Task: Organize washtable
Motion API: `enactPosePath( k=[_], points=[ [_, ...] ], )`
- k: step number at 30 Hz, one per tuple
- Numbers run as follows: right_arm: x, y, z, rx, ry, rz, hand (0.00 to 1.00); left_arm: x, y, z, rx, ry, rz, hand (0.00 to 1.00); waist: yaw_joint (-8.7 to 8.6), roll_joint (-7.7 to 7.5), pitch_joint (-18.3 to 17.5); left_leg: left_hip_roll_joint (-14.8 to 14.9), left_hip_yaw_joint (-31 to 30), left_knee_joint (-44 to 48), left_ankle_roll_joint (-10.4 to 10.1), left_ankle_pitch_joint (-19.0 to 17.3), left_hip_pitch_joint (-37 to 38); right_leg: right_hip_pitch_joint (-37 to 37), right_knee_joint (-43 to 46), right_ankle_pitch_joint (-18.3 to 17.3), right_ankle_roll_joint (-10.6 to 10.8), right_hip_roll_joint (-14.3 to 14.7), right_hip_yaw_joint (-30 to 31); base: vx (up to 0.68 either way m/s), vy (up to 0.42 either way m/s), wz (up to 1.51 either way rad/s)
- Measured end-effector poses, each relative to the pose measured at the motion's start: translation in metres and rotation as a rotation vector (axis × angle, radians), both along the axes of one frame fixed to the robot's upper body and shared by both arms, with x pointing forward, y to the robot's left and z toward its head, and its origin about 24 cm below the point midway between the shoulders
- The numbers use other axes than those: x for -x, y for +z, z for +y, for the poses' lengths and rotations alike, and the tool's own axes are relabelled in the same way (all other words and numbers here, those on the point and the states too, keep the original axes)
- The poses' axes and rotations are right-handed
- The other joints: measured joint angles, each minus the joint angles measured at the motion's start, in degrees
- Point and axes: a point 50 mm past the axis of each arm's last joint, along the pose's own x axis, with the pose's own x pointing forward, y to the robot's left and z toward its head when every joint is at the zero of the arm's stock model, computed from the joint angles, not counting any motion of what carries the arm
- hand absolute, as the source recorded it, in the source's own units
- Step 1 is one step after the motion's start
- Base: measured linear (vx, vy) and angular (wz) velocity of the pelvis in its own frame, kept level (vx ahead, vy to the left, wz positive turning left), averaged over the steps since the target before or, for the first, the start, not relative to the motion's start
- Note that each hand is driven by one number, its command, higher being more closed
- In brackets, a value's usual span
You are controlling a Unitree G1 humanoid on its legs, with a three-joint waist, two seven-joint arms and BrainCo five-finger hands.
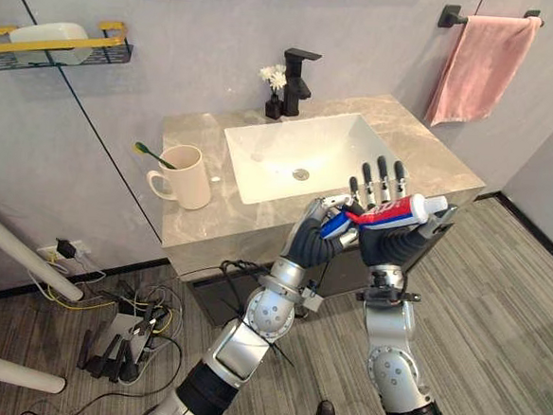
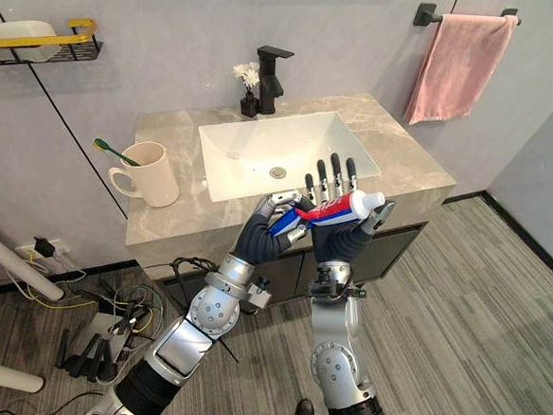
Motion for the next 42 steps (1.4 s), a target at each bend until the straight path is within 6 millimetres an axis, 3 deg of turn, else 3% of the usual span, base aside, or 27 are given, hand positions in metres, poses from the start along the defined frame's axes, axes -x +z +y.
enactPosePath(
  k=[8, 16, 22, 29, 38, 42],
  points=[
    [0.013, -0.011, -0.007, 0.068, 0.055, 0.009, 0.00, -0.002, -0.007, 0.004, -0.020, 0.010, 0.000, 1.00, -0.01, -0.38, -0.3, 0.0, 0.2, 0.1, 0.0, 0.0, -0.6, -0.6, 0.0, 0.0, 0.0, 0.0, 0.3, -0.03, -0.014, -0.01],
    [0.028, -0.009, -0.037, 0.351, 0.089, -0.041, 0.00, -0.001, -0.010, 0.006, -0.116, -0.037, -0.024, 1.00, -0.36, -0.55, -0.6, 0.0, 1.9, 0.1, 0.0, -0.1, -0.6, -1.6, 0.0, 0.2, 0.1, 0.5, 2.1, -0.03, -0.018, -0.11],
    [0.038, 0.030, -0.075, 0.534, -0.052, -0.228, 0.00, -0.001, -0.024, 0.018, -0.169, -0.019, 0.030, 1.00, -0.53, 0.49, -1.3, 0.0, 2.8, 0.6, 0.2, -0.6, -0.6, -1.9, 0.0, 0.3, 0.2, 0.5, 2.9, -0.04, -0.011, -0.07],
    [0.040, 0.037, -0.076, 0.614, -0.096, -0.277, 0.00, -0.003, -0.029, 0.024, -0.213, -0.020, 0.062, 1.00, -1.78, 0.69, -1.4, 0.0, 3.1, 1.9, 0.3, -1.3, -1.3, -2.2, 0.0, 0.3, 0.2, 0.4, 3.1, -0.04, -0.014, -0.03],
    [0.041, 0.039, -0.076, 0.653, -0.171, -0.300, 0.00, -0.002, -0.023, 0.024, -0.197, -0.016, 0.043, 1.00, -1.99, 0.89, -1.4, 0.0, 2.1, 2.5, 0.4, -1.4, -2.1, -2.3, 0.0, 0.3, 0.2, 0.2, 2.1, -0.03, -0.016, 0.06],
    [0.042, 0.042, -0.095, 0.714, -0.286, -0.290, 0.00, -0.006, -0.020, 0.032, -0.195, 0.021, 0.031, 1.00, -2.03, 1.00, -1.3, 0.0, 0.9, 2.9, 0.4, -1.4, -2.2, -1.7, 0.0, 0.3, 0.2, 0.0, 0.9, -0.03, -0.017, 0.14]
  ],
)
